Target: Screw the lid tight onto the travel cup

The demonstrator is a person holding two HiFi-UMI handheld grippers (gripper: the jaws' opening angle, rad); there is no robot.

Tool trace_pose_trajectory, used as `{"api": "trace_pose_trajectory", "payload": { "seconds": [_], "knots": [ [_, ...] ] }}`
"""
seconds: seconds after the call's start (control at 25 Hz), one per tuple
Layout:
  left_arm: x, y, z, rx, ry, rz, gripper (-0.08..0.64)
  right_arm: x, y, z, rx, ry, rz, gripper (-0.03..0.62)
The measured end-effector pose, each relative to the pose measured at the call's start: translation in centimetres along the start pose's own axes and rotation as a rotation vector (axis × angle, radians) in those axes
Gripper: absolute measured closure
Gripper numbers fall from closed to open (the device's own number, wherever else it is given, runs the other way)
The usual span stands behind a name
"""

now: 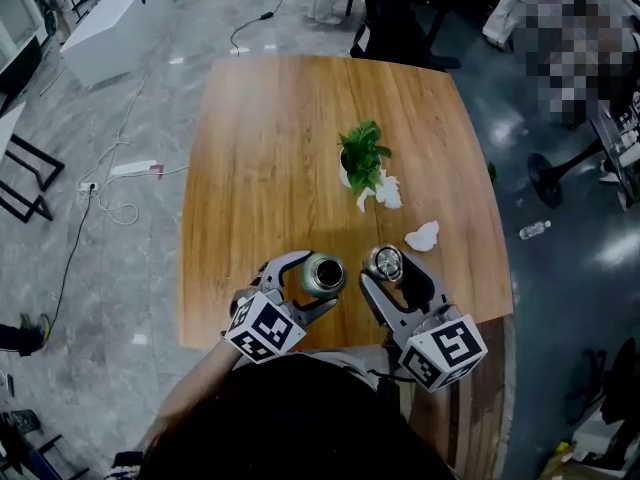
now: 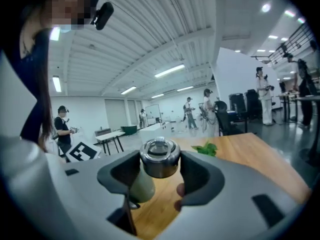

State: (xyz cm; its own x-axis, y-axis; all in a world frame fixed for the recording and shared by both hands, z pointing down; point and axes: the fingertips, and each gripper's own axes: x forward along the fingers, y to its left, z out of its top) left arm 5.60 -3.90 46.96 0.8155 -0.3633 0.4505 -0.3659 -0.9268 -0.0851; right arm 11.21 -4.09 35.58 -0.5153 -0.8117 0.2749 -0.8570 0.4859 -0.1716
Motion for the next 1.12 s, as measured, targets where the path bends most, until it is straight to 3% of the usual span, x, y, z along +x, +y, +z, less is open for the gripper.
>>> {"api": "trace_pose_trajectory", "payload": {
  "seconds": [0.24, 0.36, 0.64, 0.84, 1.0, 1.12],
  "knots": [
    [0.0, -1.4, 1.6, 0.031, 0.023, -0.142, 0.181, 0.3, 4.4, 3.5, -0.071, -0.069, 0.261, 0.333],
    [-0.5, -2.1, 2.0, 0.067, 0.036, -0.212, 0.179, 0.6, 5.9, 3.1, -0.118, -0.024, 0.361, 0.333],
    [-1.4, -2.4, 2.6, 0.063, 0.032, -0.253, 0.179, 0.8, 7.6, 2.5, -0.131, 0.016, 0.454, 0.333],
    [-1.5, -2.8, 3.1, 0.091, 0.025, -0.273, 0.179, 0.8, 7.8, 2.2, -0.132, 0.018, 0.469, 0.333],
    [-1.5, -2.9, 3.7, 0.069, 0.008, -0.271, 0.179, 0.5, 7.5, 2.1, -0.124, 0.029, 0.477, 0.333],
    [-1.6, -3.3, 3.9, 0.061, -0.012, -0.318, 0.179, 0.3, 7.7, 2.0, -0.140, 0.050, 0.517, 0.333]
  ]
}}
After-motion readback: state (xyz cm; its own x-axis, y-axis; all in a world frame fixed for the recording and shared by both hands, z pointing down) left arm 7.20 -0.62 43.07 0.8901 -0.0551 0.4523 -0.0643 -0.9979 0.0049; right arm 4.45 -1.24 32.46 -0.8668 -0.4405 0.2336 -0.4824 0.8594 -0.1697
